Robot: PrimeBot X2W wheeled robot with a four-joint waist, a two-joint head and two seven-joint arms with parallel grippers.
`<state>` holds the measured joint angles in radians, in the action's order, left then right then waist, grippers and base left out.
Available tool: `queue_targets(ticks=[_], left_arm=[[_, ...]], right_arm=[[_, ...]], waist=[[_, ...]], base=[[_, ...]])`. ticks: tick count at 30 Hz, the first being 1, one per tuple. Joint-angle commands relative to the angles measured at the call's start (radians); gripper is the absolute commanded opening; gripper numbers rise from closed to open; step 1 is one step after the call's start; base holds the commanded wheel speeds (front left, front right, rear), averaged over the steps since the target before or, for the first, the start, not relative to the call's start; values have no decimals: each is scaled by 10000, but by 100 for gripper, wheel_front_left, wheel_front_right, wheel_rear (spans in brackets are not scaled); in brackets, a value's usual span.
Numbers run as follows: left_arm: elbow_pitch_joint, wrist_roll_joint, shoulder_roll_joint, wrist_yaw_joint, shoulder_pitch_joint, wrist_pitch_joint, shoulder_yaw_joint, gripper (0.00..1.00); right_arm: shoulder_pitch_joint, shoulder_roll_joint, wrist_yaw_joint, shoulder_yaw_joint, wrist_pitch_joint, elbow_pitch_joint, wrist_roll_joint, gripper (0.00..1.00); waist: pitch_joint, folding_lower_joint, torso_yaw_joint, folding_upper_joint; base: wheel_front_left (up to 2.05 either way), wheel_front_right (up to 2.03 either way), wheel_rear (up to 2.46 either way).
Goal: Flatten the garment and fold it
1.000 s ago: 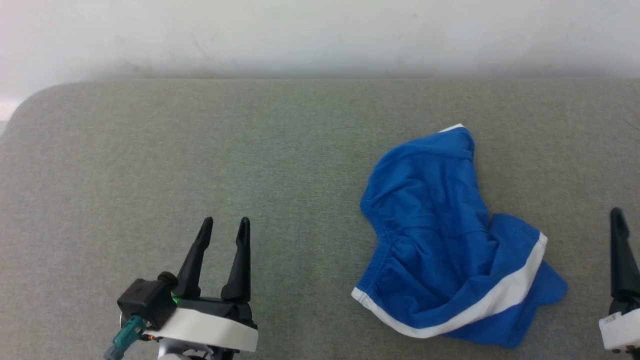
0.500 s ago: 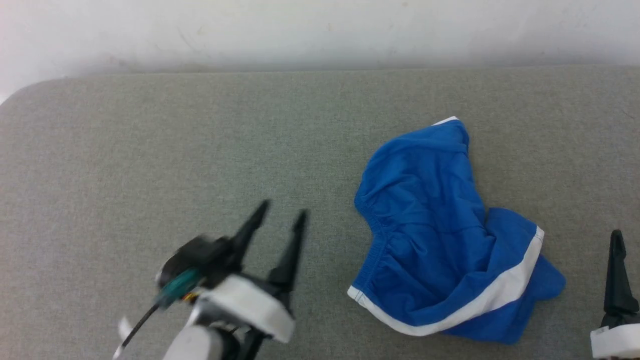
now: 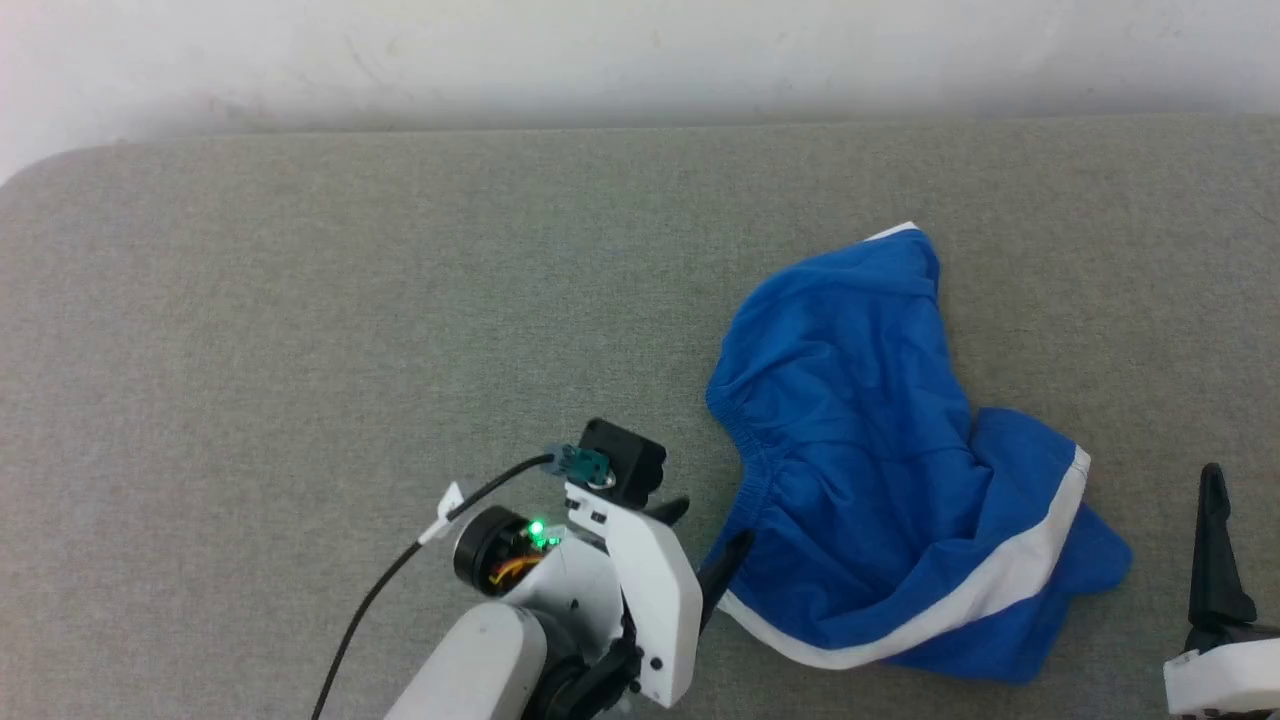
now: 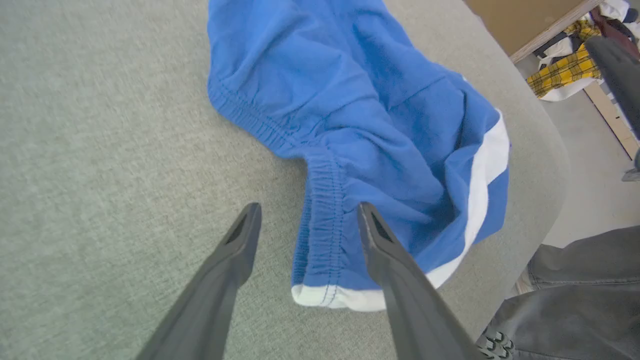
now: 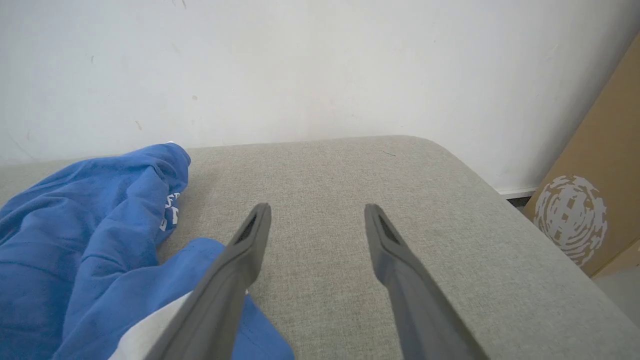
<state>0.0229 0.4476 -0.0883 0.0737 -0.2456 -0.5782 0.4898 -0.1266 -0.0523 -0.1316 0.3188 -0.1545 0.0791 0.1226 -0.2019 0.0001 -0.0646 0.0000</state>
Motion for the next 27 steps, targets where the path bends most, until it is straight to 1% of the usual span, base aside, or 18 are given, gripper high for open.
queue_targets(ticks=[1,3,7,8,11,12,13,14,16,18,21,25,27], left_arm=[[229,6,-57,-143,34,-294,70,100],[566,102,-52,-301,136,-619,82,100],[1308,674,103,-578,313,-1209,38,100],[1308,674,103,-578,313,-1209,38,100],[1900,917,184,-723,342,-1587,158,100],[2081,967,200,-720,345,-1713,238,93],[2219,1023,217,-710,343,-1776,298,44],[2318,1109,237,-689,343,-1775,329,0],[2423,1312,276,-623,341,-1653,353,0],[2415,1476,309,-666,275,-1297,253,0],[2193,1275,273,-675,-118,-504,77,0],[1331,831,-201,-694,-647,764,-509,0],[685,723,-513,-808,-652,1332,-949,0]], right_arm=[[148,20,9,-31,-58,-64,-2,100],[177,20,9,-72,-68,-130,-5,100],[240,20,9,-171,-66,-206,6,100],[240,20,9,-171,-66,-206,6,100],[306,20,9,-235,-81,-257,37,100],[329,20,9,-255,-90,-281,45,100],[351,20,9,-267,-101,-311,56,100],[371,20,9,-274,-113,-344,68,100],[395,20,9,-265,-143,-410,88,100],[412,20,9,-224,-186,-488,100,100],[448,20,9,-207,-203,-569,100,100],[513,20,9,-223,-200,-559,6,100],[520,20,9,-191,-174,-512,-53,100]], waist=[[-27,-1,57,0],[-36,-1,104,0],[-70,-1,190,0],[-70,-1,190,0],[-141,-1,253,0],[-170,-1,276,0],[-193,-1,294,0],[-211,-1,308,0],[-226,-1,315,0],[-218,-1,277,0],[-167,-1,154,0],[-85,-1,-39,0],[-56,-1,-155,0]], base=[[0,0,0],[0,0,0],[0,0,0],[0,0,0],[0,0,0],[0,0,0],[0,0,0],[0,0,0],[0,0,0],[0,0,0],[0,0,0],[0,0,0],[0,0,0]])
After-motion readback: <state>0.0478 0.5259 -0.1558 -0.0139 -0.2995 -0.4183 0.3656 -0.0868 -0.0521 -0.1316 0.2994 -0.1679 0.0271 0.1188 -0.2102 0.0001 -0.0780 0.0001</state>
